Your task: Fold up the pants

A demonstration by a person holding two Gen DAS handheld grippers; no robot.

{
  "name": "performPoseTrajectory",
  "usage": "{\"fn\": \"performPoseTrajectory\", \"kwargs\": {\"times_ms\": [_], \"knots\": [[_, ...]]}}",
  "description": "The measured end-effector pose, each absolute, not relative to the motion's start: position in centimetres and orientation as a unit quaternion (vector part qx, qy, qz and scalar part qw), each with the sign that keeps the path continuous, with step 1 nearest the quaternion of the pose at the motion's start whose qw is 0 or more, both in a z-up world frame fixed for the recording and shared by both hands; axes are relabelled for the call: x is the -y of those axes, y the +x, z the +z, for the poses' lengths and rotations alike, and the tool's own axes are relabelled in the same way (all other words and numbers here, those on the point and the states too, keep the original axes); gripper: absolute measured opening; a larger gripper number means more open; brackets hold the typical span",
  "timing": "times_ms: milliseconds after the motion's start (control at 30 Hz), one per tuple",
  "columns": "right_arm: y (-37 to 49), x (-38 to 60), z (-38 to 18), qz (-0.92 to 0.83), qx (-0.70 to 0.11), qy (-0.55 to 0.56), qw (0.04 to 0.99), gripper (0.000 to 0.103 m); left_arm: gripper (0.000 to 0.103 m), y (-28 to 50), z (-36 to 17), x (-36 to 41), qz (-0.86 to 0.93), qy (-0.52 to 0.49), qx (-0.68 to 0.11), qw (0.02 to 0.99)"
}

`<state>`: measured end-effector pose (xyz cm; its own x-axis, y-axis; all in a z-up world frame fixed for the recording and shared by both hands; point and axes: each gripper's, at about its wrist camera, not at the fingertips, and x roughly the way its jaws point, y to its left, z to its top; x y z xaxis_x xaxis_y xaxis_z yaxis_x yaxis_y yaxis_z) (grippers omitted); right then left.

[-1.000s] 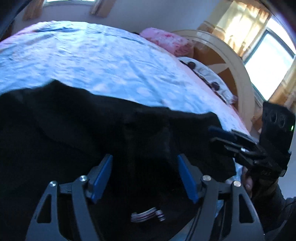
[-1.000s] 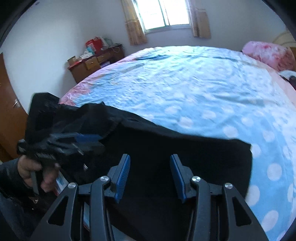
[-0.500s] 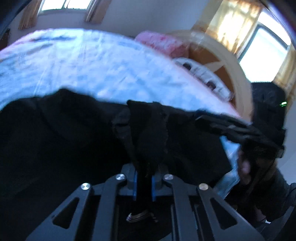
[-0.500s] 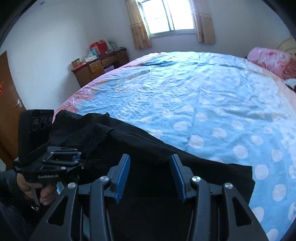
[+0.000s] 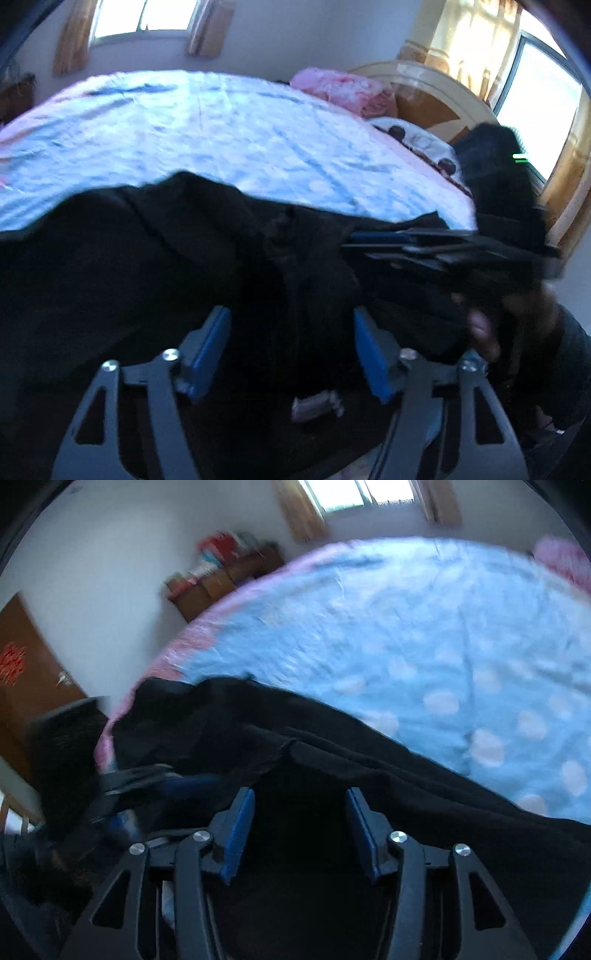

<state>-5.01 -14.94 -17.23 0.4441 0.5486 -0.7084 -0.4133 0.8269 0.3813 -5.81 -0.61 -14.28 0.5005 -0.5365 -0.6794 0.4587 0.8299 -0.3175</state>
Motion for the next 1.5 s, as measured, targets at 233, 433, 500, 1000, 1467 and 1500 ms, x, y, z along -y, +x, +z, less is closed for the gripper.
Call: {"fn": "performPoseTrajectory", "kwargs": {"times_ms": [233, 433, 500, 1000, 1467, 1500], "knots": [[-6.9, 12.5, -13.4, 0.323, -0.395, 0.058, 0.858, 0.053, 0.076, -7.2, -13.0, -5.5, -0.231, -0.035, -0.387, 0.892], [-4.8, 9.0, -17.6, 0.304, -0.462, 0.019, 0.833, 0.056, 0.076, -7.1, -12.2, -11.8, -0.160, -0.043, -0.385, 0.908], [-5.1, 9.0, -17.2, 0.311, -0.463, 0.028, 0.830, 0.062, 0.079, -7.3, -11.7, -14.1, -0.135, -0.039, -0.380, 0.914], [-8.5, 7.1, -15.3, 0.322, -0.430, -0.010, 0.844, 0.063, 0.095, -2.5, -13.0, -30.4, -0.041, -0.109, -0.400, 0.909], [-9.2, 4.5, -16.4, 0.329, -0.426, -0.018, 0.843, 0.063, 0.056, -0.1, -15.5, -27.7, -0.112, -0.077, -0.436, 0.890], [-9.1, 4.1, -16.2, 0.334, -0.423, -0.019, 0.842, 0.063, 0.050, 0.0, -15.3, -27.8, -0.113, -0.081, -0.438, 0.888]]}}
